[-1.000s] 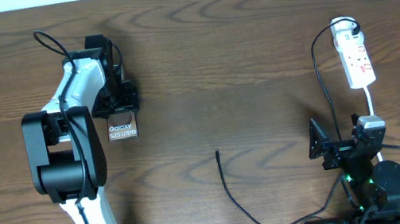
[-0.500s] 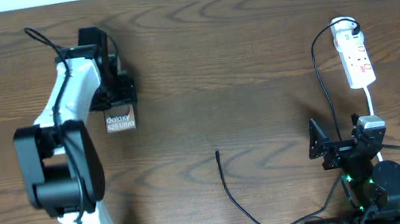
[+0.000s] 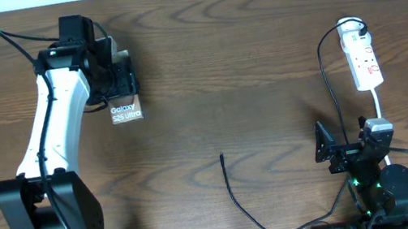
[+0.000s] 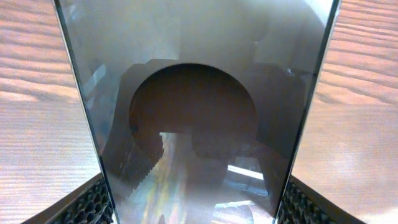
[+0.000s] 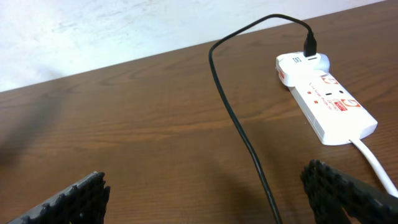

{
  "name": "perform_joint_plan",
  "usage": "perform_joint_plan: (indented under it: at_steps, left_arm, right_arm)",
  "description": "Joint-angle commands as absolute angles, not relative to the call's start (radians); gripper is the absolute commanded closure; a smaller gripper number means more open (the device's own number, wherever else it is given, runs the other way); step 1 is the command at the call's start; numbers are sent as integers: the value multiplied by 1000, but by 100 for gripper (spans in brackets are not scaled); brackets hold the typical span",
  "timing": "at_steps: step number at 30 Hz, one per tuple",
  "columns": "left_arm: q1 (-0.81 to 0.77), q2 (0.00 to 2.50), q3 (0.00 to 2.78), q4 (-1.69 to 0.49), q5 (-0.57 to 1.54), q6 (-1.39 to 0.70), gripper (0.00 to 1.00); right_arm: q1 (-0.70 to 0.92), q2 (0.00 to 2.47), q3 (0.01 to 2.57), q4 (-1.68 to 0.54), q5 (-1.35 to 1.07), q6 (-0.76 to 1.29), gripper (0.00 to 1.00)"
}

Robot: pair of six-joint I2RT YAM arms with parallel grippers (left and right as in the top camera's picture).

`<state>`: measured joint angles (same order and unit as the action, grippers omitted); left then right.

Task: Plug charger to phone and switch on socket
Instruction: 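Lift the phone with the left gripper and turn it upright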

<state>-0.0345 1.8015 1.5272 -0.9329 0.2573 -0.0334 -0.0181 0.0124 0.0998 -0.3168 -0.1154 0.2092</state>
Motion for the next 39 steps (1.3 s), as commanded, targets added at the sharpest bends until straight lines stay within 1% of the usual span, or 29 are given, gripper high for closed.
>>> perform_joint_plan:
  at_steps: [1, 6, 10, 16, 19, 32, 39]
  left_arm:
    - [-33, 1764, 1557, -950, 402, -75, 93]
    - [-33, 1764, 1557, -968, 567, -112, 93]
    - [-33, 1764, 1557, -963, 673, -206, 92]
    - [-33, 1764, 1557, -964, 751, -476, 92]
    - [-33, 1764, 1557, -962, 840, -576, 93]
    - [-14, 1764, 1557, -952, 1229, -776, 93]
    - [16, 1764, 1557, -952, 1401, -814, 92]
  right_arm:
    - [-12, 7, 97, -317, -114, 220, 1]
    - [-12, 7, 97, -317, -114, 220, 1]
    - [-12, 7, 97, -317, -114, 220, 1]
    - [-12, 7, 97, -317, -114, 220, 1]
    - [-12, 7, 97, -317, -114, 220, 1]
    - [-12, 7, 97, -317, -114, 220, 1]
    - [-12, 7, 97, -317, -114, 221, 1]
